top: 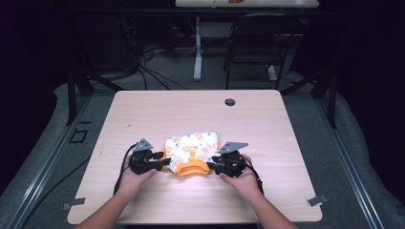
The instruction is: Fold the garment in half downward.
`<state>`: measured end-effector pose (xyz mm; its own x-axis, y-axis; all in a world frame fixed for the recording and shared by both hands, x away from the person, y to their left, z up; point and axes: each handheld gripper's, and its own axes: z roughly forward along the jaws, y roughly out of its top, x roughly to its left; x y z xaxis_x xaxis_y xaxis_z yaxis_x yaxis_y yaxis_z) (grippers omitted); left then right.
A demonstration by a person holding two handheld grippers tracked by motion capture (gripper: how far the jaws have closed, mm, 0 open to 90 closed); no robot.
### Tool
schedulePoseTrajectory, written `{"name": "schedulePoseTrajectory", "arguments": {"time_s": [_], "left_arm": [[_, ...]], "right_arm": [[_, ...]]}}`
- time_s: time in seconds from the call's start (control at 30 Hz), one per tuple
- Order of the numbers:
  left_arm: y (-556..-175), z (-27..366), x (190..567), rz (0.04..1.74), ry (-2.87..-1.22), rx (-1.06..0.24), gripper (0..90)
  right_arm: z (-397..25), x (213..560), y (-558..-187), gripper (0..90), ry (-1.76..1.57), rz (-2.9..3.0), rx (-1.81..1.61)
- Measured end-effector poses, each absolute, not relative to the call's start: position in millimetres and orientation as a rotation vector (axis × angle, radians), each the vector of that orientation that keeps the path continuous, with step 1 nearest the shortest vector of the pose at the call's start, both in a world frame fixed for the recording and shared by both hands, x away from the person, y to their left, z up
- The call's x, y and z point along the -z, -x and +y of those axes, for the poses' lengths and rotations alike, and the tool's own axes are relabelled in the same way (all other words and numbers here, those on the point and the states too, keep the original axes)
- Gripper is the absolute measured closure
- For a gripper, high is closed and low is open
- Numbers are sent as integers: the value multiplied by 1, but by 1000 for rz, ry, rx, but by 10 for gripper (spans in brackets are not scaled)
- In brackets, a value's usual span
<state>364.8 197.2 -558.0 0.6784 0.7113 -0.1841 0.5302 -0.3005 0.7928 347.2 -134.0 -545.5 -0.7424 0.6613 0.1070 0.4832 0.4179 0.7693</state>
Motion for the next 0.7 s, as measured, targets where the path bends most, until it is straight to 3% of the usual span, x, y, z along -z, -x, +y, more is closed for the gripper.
{"name": "schedulePoseTrajectory", "arguments": {"time_s": [0.3,0.7], "left_arm": [[-343,212,546,927,-1981,-299,503],[-335,230,561,967,-1987,-323,491]], "right_arm": [[-150,535,-329,606,-1008,2441,-1227],[-166,549,-321,596,-1064,2406,-1198]]}}
